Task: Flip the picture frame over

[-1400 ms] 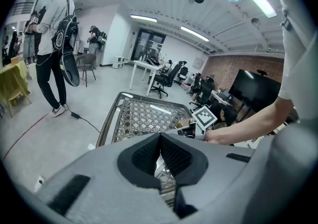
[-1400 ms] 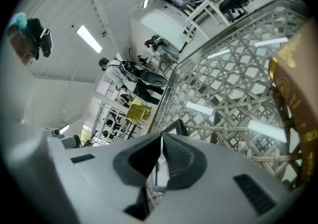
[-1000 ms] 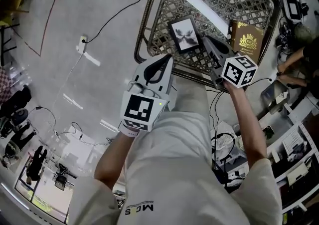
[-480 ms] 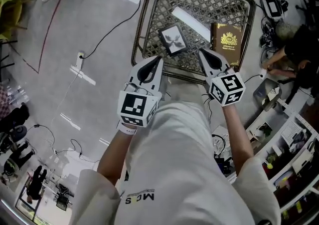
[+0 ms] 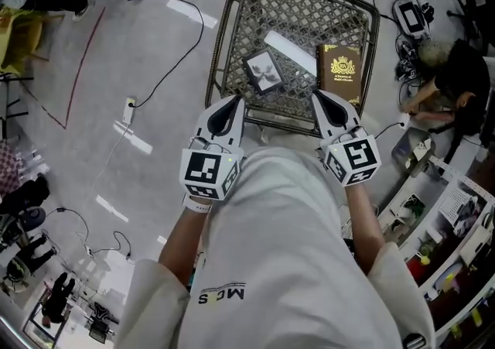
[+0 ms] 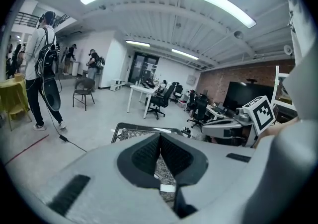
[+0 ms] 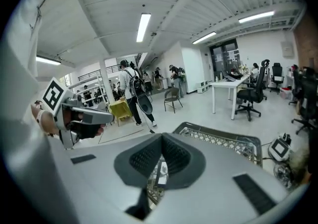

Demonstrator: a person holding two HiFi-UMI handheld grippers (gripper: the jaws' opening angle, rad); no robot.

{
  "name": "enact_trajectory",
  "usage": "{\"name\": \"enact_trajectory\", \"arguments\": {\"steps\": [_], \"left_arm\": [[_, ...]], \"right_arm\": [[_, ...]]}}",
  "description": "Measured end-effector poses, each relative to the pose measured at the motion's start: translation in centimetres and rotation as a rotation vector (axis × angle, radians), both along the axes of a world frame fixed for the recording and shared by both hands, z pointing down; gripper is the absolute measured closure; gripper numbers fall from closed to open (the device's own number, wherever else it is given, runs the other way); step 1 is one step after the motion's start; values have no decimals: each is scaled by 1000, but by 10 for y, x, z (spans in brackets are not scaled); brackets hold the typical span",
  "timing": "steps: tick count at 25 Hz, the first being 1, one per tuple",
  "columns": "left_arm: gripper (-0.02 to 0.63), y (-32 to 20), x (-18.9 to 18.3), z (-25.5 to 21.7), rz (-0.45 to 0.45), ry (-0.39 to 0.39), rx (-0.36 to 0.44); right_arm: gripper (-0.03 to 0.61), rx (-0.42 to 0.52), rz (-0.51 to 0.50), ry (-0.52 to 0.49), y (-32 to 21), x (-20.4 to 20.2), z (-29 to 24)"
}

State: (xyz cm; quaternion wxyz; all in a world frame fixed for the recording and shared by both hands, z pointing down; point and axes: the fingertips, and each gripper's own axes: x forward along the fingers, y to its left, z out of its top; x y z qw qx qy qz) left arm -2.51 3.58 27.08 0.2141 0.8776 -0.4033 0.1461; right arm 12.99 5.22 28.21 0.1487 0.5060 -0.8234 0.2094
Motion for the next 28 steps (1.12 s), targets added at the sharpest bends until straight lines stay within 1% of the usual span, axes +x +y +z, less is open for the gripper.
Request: {"name": "enact_trajectory", "arguments": {"steps": [7, 12, 15, 19, 28], "left_arm": [[589, 7, 6, -29, -9, -4, 54], [589, 4, 11, -46, -12, -5, 105], [589, -1, 13, -53, -15, -4, 128], [589, 0, 19, -58, 5, -8, 137], [589, -5, 32, -59, 38, -14, 135]], "right_arm": [[561, 109, 13, 8, 5, 14, -49], [561, 151, 19, -28, 0, 22, -65], [561, 181, 10, -16, -5, 23, -71], [561, 196, -1, -5, -3, 23, -73], [561, 187, 48, -20, 1, 31, -70]]}}
